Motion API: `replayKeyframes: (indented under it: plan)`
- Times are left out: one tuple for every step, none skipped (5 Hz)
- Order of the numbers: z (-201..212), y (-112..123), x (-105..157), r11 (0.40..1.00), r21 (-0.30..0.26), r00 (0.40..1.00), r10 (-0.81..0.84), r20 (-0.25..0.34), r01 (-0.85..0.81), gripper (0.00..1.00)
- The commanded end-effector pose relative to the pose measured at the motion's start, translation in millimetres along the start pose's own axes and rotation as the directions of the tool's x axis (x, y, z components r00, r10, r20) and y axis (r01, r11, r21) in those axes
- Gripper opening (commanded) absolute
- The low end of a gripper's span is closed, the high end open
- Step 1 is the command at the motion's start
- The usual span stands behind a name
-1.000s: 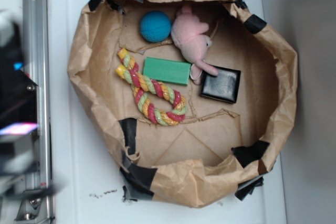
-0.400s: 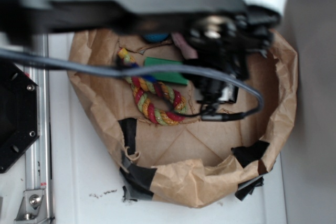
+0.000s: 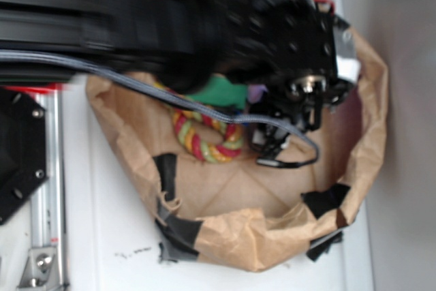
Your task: Grab the black box.
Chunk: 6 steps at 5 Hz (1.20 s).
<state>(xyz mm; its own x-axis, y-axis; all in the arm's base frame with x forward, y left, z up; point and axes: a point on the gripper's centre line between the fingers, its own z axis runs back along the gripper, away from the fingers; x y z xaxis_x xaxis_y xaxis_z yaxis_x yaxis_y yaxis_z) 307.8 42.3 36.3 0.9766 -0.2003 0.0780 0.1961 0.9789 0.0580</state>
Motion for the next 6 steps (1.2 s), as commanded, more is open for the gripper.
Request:
replayKeyframes:
  plan:
    - [-42, -1, 32, 1.0, -0.025, 0.999, 0.018, -0.03, -0.019, 1.0]
    - [-36, -7, 32, 1.0, -0.017, 0.998, 0.019, -0.068, -0.02, 0.0]
    - [16, -15, 3, 0.999, 0.052, 0.997, 0.007, 0.076, -0.011, 0.0]
    - [67, -8, -27, 0.996, -0.044, 0.981, 0.088, 0.171, -0.082, 0.0]
    - [119, -4, -39, 0.98, -0.027, 0.972, 0.2, 0.121, -0.199, 0.0]
    - [168, -7, -23, 0.956, -0.092, 0.957, 0.285, 0.061, -0.279, 0.0]
